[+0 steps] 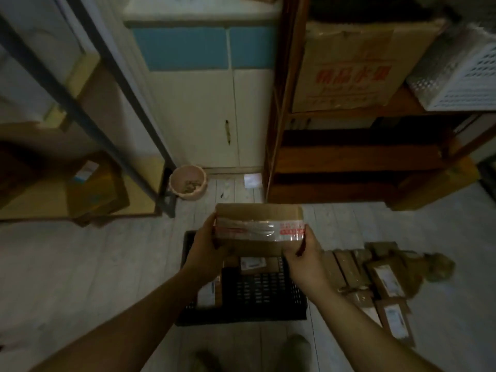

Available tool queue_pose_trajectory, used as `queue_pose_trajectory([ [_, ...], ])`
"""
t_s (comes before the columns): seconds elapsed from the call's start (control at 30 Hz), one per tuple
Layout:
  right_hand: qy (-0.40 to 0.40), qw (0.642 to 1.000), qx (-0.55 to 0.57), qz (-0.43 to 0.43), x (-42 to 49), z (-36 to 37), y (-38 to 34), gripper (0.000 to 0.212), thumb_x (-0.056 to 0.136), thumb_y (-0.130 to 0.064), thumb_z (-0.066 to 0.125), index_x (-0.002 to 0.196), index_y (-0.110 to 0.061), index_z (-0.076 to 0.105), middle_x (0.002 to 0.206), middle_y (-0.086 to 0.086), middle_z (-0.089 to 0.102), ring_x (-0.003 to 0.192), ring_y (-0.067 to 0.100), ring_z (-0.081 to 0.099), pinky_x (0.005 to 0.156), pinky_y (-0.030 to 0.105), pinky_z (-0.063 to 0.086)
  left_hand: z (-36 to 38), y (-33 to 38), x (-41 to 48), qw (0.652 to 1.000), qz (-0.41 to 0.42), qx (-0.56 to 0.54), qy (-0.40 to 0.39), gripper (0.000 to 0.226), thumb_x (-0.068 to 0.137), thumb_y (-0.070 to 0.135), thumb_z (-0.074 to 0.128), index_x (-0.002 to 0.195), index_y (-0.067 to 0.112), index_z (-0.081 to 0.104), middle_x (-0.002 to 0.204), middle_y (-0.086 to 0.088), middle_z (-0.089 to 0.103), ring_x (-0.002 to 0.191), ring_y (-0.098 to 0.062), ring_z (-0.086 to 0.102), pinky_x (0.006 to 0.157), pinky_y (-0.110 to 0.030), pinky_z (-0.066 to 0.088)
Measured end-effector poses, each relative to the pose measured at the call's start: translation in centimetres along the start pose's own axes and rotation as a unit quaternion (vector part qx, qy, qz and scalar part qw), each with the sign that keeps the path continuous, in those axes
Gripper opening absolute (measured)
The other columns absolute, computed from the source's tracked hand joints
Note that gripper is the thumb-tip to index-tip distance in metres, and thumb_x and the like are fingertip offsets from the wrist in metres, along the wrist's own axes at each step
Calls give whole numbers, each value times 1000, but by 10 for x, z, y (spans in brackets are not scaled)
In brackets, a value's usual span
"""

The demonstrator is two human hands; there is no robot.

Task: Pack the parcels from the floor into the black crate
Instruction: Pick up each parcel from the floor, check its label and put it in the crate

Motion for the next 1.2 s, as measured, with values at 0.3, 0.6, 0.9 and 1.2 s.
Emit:
queue_pose_trajectory([
  [0.3, -64, 989, -121, 52, 107, 82, 194, 76, 91, -18, 55, 147, -47, 12, 135, 5, 44, 103, 17, 59, 96, 37, 51, 79, -215, 104, 995, -91, 46, 5, 57, 85, 4, 60, 130, 31, 38, 128, -5, 47, 111, -21, 55, 89, -35, 54],
  [0.6, -111, 958, -229, 136, 205, 147, 393, 51, 99, -22, 38, 148, -31, 24, 144, 14, 26, 117, 36, 47, 105, 34, 37, 178, -418, 188, 971, -163, 172, -27, 41, 85, 13, 63, 123, 16, 48, 124, -9, 50, 105, -26, 55, 90, -37, 48],
  [0.9, -118, 951, -241, 150, 257, 192, 497, 59, 93, -15, 46, 148, -23, 27, 153, 12, 17, 137, 33, 26, 111, 37, 27, 233, -508, 237, 942, -187, 192, -204, 73, 91, 19, 58, 149, 10, 15, 155, -10, 20, 140, -28, 26, 115, -36, 26],
  [1.2, -219, 934, -186, 213, 208, 156, 418, 63, 88, -44, 57, 144, -26, 35, 153, 6, 22, 130, 28, 39, 109, 27, 31, 187, -394, 188, 940, -202, 184, -205, 64, 95, 27, 51, 149, 16, 18, 157, -8, 17, 144, -24, 16, 109, -23, 16],
])
Point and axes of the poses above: each hand's wrist, its own x-axis towards the middle knuckle, its own z-axis out of the palm, y = z × x, the point moved 6 cm from there along x, towards the middle knuckle
